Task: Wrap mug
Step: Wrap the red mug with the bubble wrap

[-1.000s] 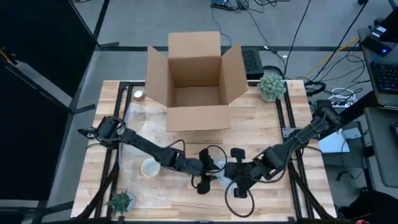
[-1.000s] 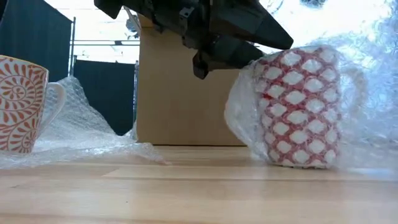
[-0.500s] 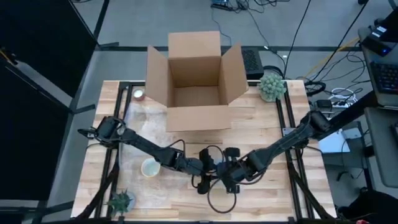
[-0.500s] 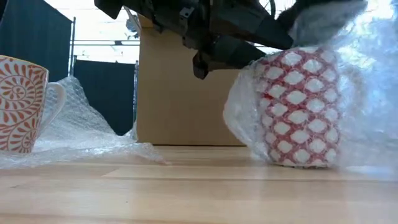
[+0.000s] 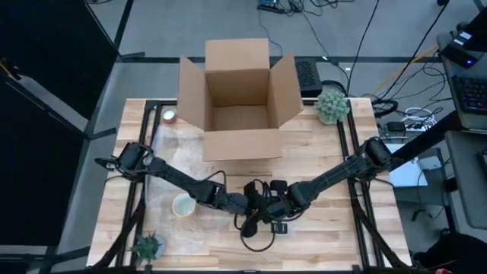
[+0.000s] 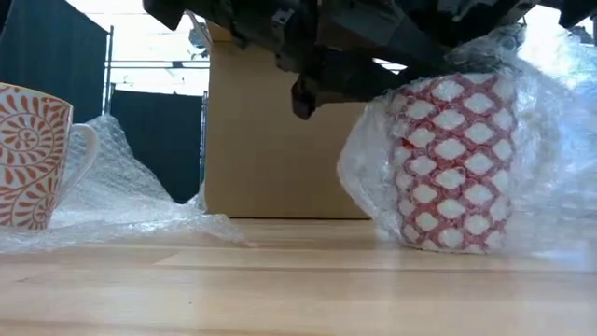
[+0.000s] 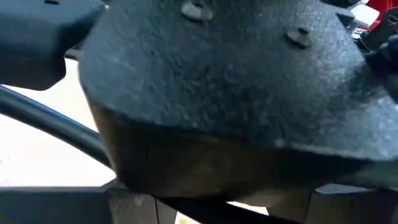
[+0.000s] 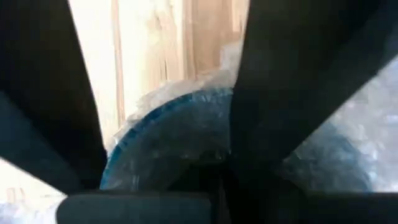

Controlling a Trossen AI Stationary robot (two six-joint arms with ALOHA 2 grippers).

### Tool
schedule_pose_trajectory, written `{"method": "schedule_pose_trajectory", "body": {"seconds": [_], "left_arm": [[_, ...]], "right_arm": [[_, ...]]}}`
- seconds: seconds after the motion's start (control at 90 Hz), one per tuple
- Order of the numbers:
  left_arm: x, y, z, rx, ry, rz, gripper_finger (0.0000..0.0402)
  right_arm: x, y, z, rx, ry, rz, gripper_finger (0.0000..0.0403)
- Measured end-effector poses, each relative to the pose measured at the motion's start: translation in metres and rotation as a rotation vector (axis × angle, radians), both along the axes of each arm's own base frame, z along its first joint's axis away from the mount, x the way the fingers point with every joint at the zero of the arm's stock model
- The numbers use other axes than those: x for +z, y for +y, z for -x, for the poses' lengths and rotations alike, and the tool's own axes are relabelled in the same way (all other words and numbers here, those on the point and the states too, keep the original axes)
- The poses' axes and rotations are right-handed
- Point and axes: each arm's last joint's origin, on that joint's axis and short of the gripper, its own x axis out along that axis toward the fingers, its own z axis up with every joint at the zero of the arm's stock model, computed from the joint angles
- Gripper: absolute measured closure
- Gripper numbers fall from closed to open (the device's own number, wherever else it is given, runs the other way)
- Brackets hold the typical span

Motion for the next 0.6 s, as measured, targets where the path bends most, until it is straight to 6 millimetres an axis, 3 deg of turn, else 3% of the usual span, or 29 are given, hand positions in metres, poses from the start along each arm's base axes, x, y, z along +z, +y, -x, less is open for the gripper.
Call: {"method": "schedule_pose_trajectory", "body": {"seconds": [0.156,0.6], "left_arm": [[0.000,0.000,0.000,-0.009,0.006,-0.005,0.0231],[0.000,-0.001,0.000,-0.021,0.006,-0.002,0.0231]], "right_arm": [[0.004,-0.002,0.000,0.018,-0.008,-0.014,0.0403],[0.062,-0.007,0.022,0.009,-0.153,-0.041,0.0403]]}}
